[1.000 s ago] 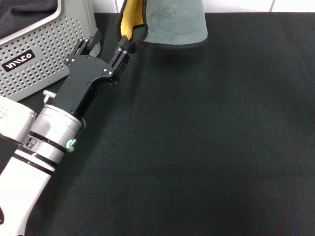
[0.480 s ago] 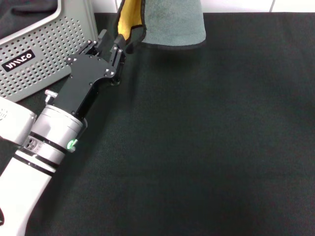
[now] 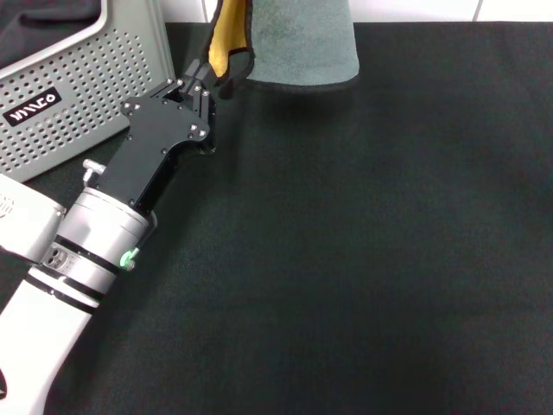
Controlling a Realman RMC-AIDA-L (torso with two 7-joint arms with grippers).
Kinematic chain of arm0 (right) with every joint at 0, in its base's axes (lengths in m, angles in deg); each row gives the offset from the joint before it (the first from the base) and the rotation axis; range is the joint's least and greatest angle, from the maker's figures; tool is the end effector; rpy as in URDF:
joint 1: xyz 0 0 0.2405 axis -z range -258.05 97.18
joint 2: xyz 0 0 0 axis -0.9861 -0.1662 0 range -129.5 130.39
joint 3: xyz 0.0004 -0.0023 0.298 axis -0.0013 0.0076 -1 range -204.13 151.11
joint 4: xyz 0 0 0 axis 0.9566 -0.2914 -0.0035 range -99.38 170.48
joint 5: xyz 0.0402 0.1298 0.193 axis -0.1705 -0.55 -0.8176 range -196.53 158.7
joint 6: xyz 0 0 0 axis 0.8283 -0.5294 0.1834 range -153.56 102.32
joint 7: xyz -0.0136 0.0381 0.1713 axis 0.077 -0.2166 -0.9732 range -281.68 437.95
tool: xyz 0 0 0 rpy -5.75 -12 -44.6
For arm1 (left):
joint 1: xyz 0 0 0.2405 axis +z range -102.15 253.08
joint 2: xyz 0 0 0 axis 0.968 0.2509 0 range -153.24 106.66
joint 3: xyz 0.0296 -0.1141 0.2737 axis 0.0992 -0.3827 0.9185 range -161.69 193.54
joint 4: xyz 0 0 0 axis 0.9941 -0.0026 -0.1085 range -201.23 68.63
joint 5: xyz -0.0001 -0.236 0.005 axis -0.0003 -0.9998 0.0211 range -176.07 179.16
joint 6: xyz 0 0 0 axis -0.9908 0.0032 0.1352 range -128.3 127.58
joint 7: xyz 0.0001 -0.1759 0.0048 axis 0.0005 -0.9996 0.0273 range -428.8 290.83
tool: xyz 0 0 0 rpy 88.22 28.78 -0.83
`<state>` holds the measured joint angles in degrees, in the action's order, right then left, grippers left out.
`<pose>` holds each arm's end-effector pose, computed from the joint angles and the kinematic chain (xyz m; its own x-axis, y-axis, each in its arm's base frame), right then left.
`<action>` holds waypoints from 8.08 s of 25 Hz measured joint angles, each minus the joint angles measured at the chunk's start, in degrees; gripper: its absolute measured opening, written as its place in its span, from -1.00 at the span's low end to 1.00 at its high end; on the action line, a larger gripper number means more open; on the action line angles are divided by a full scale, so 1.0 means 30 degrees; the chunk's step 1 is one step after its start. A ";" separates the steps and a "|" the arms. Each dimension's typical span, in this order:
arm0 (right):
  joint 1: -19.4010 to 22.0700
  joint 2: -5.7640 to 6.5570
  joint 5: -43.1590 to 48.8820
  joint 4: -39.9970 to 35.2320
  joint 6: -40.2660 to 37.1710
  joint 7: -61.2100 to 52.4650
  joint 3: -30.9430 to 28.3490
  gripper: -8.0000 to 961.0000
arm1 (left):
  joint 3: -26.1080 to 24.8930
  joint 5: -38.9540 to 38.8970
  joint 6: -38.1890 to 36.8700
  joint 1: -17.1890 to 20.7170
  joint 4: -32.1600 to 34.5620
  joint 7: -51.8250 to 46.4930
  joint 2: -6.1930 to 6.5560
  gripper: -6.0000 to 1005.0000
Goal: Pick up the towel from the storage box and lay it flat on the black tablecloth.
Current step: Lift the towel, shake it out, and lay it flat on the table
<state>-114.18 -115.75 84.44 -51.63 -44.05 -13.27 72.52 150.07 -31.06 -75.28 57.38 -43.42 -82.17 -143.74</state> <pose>-0.0118 0.4593 -0.0100 0.8198 0.5207 -0.2384 0.0756 -0.5111 -0.8562 -0.2884 0.3436 -0.1022 0.5385 -0.1480 0.8295 0.6992 -0.4709 -0.5379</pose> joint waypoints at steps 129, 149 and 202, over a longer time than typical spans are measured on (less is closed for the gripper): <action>0.8126 0.0169 -0.7630 0.2704 -2.9798 -0.0415 -1.1870 -0.96 | -1.3728 2.6717 -1.3846 0.0667 -0.0667 -1.5035 0.4846 -0.98; 0.2456 0.0227 -0.4127 1.3450 -1.9237 0.3166 -1.1754 -0.96 | -1.7612 2.7031 -0.3626 -0.3799 -0.4616 -1.1243 0.2054 -0.98; -0.2385 0.0001 -0.3513 1.9654 -1.0060 0.3955 -0.9190 -0.96 | -1.9193 3.0580 0.5965 -0.3532 -0.1679 -0.3518 0.1045 -0.98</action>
<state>-121.33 -115.74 73.90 7.33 -74.23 -1.41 44.94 92.49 60.68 -57.38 46.79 -48.46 -92.73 -140.60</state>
